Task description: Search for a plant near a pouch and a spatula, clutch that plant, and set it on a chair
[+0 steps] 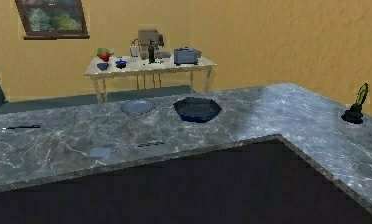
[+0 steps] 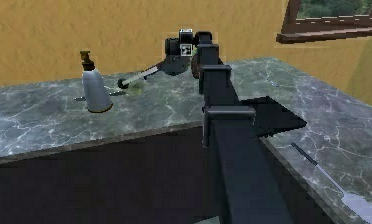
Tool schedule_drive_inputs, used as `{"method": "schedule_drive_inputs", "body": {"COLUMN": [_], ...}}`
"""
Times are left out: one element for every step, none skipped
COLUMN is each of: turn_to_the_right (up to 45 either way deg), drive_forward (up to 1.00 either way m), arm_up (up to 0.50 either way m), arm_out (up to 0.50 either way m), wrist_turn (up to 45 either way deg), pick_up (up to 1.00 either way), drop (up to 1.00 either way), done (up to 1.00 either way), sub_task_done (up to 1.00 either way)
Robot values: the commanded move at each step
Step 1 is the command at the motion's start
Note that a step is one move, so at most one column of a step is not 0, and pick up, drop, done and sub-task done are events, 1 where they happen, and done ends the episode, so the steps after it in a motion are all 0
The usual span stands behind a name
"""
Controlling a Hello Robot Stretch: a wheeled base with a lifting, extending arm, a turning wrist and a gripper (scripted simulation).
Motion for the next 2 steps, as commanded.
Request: {"method": "schedule_drive_inputs", "body": {"turn_to_the_right": [0.0, 0.0], "drive_forward": [0.0, 0.0], "arm_up": [0.0, 0.0], "arm_out": [0.0, 0.0], "wrist_turn": [-45.0, -33.0], "pick_up": [0.0, 0.0], "drop": [0.0, 0.0], "done": [0.0, 0.0], "sub_task_done": [0.0, 0.0]}}
